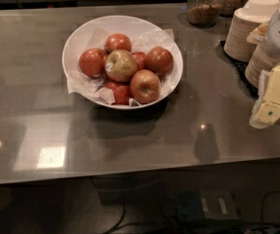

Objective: Pick apple from white bowl

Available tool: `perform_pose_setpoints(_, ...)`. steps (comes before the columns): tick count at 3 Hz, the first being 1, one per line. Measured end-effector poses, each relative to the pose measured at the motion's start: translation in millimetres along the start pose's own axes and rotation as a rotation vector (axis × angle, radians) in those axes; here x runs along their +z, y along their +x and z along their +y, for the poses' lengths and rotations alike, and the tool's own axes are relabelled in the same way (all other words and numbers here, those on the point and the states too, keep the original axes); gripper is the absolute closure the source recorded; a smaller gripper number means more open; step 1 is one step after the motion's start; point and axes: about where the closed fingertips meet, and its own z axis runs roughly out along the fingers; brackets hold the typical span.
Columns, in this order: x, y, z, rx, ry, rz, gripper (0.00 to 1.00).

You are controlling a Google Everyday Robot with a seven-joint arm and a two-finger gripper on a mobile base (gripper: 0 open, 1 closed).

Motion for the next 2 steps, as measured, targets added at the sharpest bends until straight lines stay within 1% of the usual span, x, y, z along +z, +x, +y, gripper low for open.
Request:
perform_pose_setpoints(1, 0, 0, 0, 0.000, 0.000, 0.000, 0.00)
perform_pose_setpoints(2, 10, -16, -3, 0.001, -0.003, -0.047, 0.00)
